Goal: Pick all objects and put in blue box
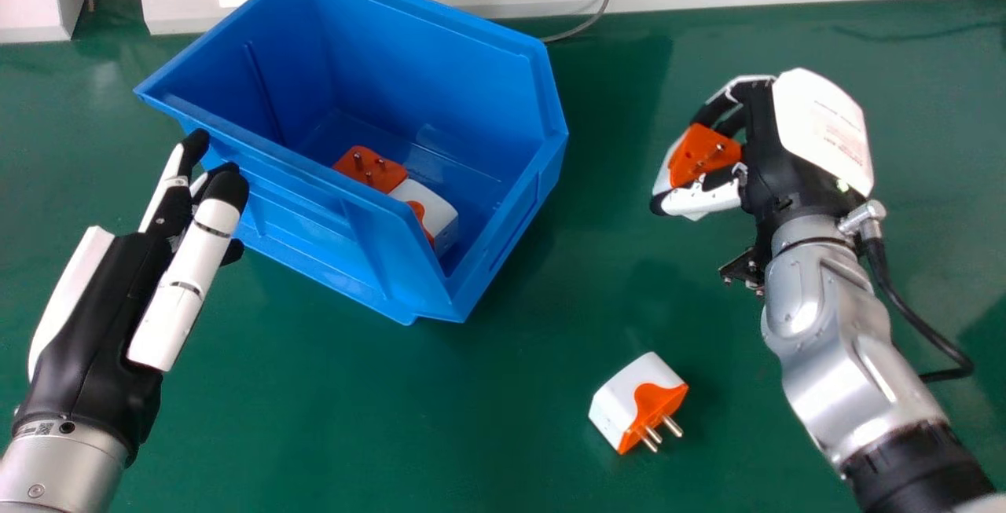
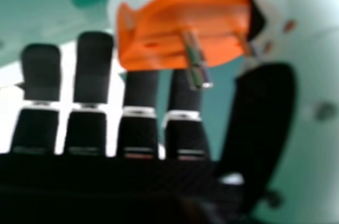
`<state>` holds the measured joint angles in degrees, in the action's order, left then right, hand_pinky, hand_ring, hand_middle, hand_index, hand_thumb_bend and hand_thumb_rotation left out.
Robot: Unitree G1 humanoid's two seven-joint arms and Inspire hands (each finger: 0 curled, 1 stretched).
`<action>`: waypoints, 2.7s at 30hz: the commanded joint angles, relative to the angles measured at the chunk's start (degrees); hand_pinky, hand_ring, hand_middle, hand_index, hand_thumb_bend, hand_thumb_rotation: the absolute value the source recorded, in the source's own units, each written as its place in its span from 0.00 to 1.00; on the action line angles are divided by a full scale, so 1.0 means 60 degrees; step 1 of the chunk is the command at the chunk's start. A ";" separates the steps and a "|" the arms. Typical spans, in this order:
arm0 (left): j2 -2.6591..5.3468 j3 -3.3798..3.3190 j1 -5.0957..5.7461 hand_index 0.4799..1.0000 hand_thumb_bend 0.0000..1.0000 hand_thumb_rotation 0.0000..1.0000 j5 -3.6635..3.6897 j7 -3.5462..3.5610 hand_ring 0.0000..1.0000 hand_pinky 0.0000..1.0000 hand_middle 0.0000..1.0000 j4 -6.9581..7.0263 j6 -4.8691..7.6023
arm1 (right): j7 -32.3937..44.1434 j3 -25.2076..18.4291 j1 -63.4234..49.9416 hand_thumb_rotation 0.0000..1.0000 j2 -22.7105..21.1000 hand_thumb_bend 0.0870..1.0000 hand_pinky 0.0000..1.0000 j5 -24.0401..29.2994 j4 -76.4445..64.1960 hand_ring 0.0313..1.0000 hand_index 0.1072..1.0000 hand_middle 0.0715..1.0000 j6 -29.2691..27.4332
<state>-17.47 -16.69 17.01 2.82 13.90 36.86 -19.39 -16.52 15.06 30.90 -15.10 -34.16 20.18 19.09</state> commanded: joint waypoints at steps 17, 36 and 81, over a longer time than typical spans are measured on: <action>-0.0050 0.0084 -0.0193 1.00 0.52 1.00 -0.0158 -0.0127 0.95 0.88 0.97 -0.0202 0.0369 | 0.0922 0.0230 -0.3321 0.00 0.0429 0.44 0.32 -0.0979 -0.6328 0.40 0.49 0.49 0.0078; -0.0039 0.0303 -0.0291 1.00 0.50 1.00 -0.0385 -0.0236 0.95 0.87 0.96 -0.0236 0.0377 | 0.1650 0.1075 -0.2304 0.00 0.1294 0.43 0.29 -0.0877 -0.5307 0.39 0.51 0.48 -0.0876; 0.0759 -0.0044 0.1270 1.00 0.47 1.00 -0.0274 -0.0553 0.94 0.85 0.94 0.0625 0.1068 | 0.0482 0.2541 0.5634 0.00 0.2627 0.44 0.33 -0.1179 0.6692 0.41 0.44 0.51 -0.3989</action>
<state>-13.50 -16.04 23.90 0.35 11.10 38.63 -14.87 -12.09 30.18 61.42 0.48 -41.00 60.55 -3.96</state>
